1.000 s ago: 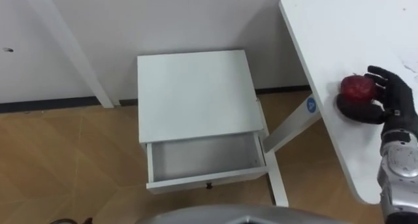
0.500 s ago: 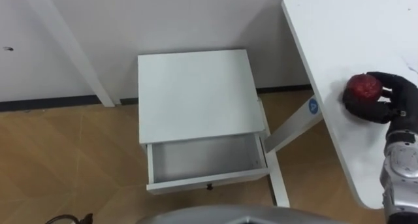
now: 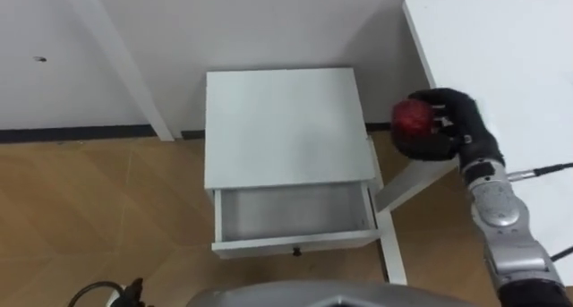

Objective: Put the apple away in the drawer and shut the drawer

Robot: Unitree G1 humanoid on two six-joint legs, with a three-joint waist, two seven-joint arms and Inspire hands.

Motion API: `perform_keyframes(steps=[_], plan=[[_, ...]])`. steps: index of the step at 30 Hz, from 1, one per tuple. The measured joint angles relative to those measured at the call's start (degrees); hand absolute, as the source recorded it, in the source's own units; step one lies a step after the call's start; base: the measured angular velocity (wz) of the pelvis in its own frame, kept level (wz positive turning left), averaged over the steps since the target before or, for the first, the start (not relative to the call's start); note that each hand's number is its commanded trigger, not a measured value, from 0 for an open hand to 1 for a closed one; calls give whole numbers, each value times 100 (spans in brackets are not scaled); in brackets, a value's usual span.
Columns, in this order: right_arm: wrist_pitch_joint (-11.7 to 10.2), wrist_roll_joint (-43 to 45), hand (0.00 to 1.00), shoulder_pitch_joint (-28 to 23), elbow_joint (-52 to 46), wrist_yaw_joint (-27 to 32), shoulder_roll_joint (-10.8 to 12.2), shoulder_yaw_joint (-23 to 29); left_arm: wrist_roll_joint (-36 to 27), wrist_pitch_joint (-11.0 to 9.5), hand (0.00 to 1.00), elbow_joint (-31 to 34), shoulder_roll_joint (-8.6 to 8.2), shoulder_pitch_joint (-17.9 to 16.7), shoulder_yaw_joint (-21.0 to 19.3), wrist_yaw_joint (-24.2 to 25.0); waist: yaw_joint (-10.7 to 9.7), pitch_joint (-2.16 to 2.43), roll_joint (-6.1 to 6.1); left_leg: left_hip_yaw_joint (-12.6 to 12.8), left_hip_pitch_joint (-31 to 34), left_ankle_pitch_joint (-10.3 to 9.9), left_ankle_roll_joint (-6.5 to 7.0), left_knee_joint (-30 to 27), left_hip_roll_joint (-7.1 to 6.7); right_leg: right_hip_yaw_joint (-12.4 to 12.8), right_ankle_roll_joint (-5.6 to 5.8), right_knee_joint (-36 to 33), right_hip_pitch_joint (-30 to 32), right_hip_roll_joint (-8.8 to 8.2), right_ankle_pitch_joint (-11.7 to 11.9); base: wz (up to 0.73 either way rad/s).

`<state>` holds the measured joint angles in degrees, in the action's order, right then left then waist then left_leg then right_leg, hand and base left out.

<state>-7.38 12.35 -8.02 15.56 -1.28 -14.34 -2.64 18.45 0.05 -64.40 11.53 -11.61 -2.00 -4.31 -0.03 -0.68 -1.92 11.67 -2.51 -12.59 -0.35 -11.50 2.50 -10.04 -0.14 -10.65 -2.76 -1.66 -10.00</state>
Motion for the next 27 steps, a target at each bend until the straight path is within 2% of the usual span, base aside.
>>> perform_keyframes(steps=[5, 8, 11, 17, 22, 27], plan=[[0, 134, 100, 4, -199, -318, 3, -150, 0, -3, 0, -5, -20, -2, -1, 11, 70, 12, 7, -75, -3, 2, 2, -4, -5, -110, 1, 0, -19, -13, -1, 10], [14, 181, 100, 4, -289, -525, 3, -185, 1, 7, 0, -33, -23, -19, 1, 53, 73, 53, -57, -87, 2, 2, 3, -3, -11, -115, 1, 0, -26, -20, -1, 0], [138, 398, 100, 3, -504, -621, 15, -298, 1, 15, 0, -36, -23, -19, 15, 108, 66, 75, -99, -98, 28, 2, 3, -5, -17, -127, 1, 0, -39, -25, -1, 0], [251, 614, 100, 2, -572, -839, 94, -555, 1, 43, 0, -17, -20, -16, 161, 116, 97, 48, -115, -105, 50, 5, 8, -34, -20, -130, 2, 6, -44, -22, -1, 0], [259, 678, 100, -1, -571, -1112, 97, -748, 8, 44, 0, -36, -13, 54, 286, 116, 165, 29, -94, -127, 137, 3, 11, -61, -14, -138, 4, 18, -7, -20, -3, 2], [285, 826, 100, -65, -501, -1273, 105, -799, 10, 59, 0, -44, -12, 77, 297, 105, 182, 42, -115, -212, 206, 7, 16, -134, -26, -216, 10, 87, -25, -20, 4, 9]])
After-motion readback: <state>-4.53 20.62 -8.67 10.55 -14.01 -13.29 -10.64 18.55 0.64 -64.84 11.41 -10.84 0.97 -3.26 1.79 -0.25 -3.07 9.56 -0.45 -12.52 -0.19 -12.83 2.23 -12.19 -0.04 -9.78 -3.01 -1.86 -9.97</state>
